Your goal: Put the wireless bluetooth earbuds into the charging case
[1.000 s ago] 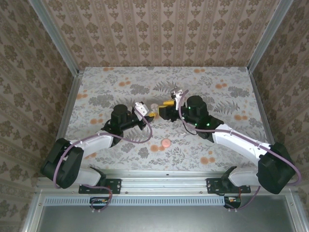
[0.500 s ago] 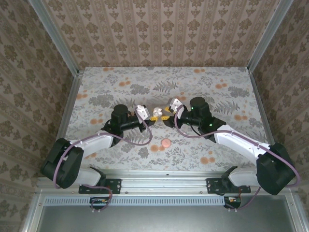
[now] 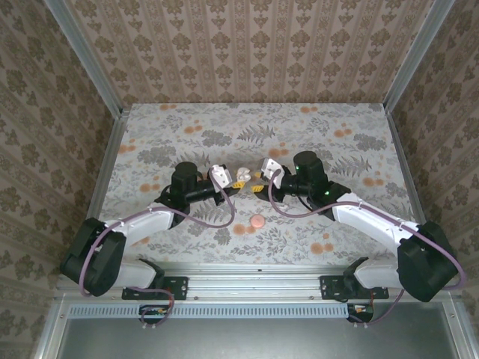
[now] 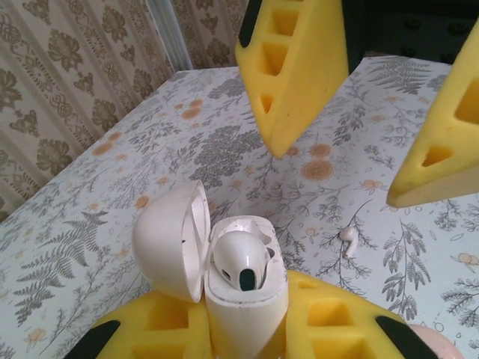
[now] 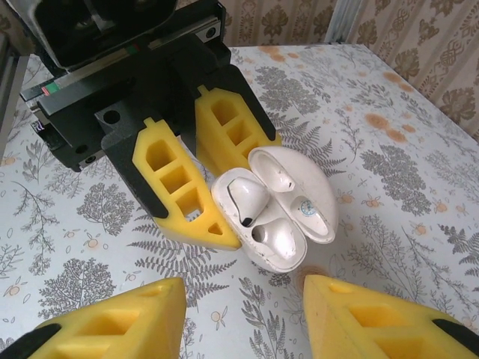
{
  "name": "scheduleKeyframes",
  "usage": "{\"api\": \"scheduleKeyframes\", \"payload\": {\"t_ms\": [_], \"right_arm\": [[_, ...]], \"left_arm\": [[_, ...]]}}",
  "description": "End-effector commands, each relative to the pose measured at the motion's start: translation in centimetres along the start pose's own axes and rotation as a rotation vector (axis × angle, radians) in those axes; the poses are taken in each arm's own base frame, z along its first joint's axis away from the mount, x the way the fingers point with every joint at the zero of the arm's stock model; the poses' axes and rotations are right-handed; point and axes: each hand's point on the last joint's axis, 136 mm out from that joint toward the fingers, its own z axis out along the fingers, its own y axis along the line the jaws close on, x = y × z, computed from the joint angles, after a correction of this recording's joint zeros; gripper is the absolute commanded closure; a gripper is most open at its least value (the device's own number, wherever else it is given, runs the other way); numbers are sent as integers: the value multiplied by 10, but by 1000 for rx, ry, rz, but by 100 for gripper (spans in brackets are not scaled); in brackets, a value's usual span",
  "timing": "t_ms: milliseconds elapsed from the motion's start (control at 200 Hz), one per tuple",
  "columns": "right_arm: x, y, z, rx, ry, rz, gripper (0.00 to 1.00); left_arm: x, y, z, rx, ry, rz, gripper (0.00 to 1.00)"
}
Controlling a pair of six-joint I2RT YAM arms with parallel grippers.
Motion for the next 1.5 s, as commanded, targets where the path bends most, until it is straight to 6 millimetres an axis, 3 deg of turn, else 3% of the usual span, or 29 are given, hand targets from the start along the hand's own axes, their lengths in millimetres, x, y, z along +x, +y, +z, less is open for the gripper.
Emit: {"api": "scheduleKeyframes", "payload": {"t_ms": [0,510,685,865,1200,1350,1495], "right_arm": [[-5,-6,-1,7,-28,55,52],[14,-35,-32,144,70,457,49],[34,-62,-46,232,170,719,50],[61,-75,-61,315,292,971,53],[92,-62,-96,458,545,1229,54],[102,-44,-99,448,598,1339,55],[119,-37,-108,545,626,1462,56]], "left_arm": [[-12,10,-1,-45,-24,-25,87],[-8,29,-2,-116,-104,-232,87],[-13,32,0,-104,-152,-259,87],[-16,32,1,-89,-157,-274,87],[-10,21,-16,-122,-152,-278,87],[-6,16,-22,-128,-133,-260,86],[6,13,-22,-134,-93,-255,86]]}}
